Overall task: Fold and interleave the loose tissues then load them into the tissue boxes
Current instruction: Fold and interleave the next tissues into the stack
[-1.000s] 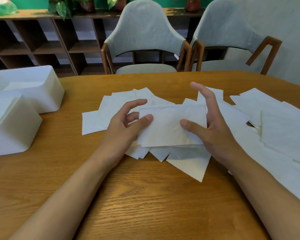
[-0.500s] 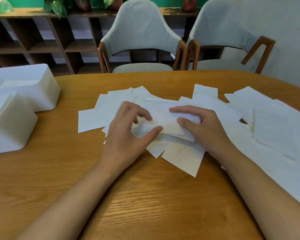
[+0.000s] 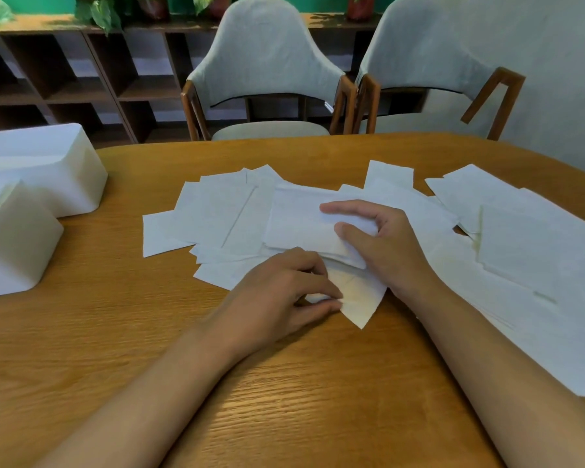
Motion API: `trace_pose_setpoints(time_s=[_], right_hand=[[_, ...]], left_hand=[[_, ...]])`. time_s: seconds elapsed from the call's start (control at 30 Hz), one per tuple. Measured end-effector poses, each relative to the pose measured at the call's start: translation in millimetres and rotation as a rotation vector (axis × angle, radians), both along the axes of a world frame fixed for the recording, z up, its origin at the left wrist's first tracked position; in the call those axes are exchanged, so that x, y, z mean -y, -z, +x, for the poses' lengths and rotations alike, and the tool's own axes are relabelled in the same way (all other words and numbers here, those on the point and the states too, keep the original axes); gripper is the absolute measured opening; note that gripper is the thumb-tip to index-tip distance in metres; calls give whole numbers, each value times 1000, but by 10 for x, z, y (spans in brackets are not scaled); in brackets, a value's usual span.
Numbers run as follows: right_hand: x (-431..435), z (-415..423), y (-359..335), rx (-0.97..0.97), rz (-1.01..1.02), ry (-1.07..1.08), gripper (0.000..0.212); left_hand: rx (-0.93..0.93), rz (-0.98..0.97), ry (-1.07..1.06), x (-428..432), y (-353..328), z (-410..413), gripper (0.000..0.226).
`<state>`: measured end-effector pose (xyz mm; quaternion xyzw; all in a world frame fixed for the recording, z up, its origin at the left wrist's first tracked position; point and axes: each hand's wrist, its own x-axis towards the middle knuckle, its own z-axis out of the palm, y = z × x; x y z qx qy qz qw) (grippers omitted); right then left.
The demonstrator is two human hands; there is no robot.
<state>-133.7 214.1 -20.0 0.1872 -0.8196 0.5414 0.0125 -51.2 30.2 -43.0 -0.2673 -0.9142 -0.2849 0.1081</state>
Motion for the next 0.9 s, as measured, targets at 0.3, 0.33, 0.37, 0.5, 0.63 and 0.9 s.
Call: trace_pose_setpoints(time_s=[0.3, 0.33, 0.37, 0.5, 0.63, 0.9], right_hand=[[-19, 18, -92, 120, -73, -76, 19], [-16, 27, -107, 157, -108, -82, 27], [-18, 41, -124, 191, -129, -79, 37], [-44, 32, -132, 175, -128, -109, 60], [-60, 21, -93, 189, -213, -170, 82], [-1, 75, -81, 75, -198, 0, 12]], left_hand=[[175, 557, -200, 77, -180, 66, 9], [202, 648, -211, 99, -193, 54, 8], [224, 729, -222, 118, -204, 40, 6], [258, 960, -277, 204, -207, -13, 9], [417, 1288, -293, 249, -229, -59, 5], [520, 1357, -375, 325, -203, -130, 3]])
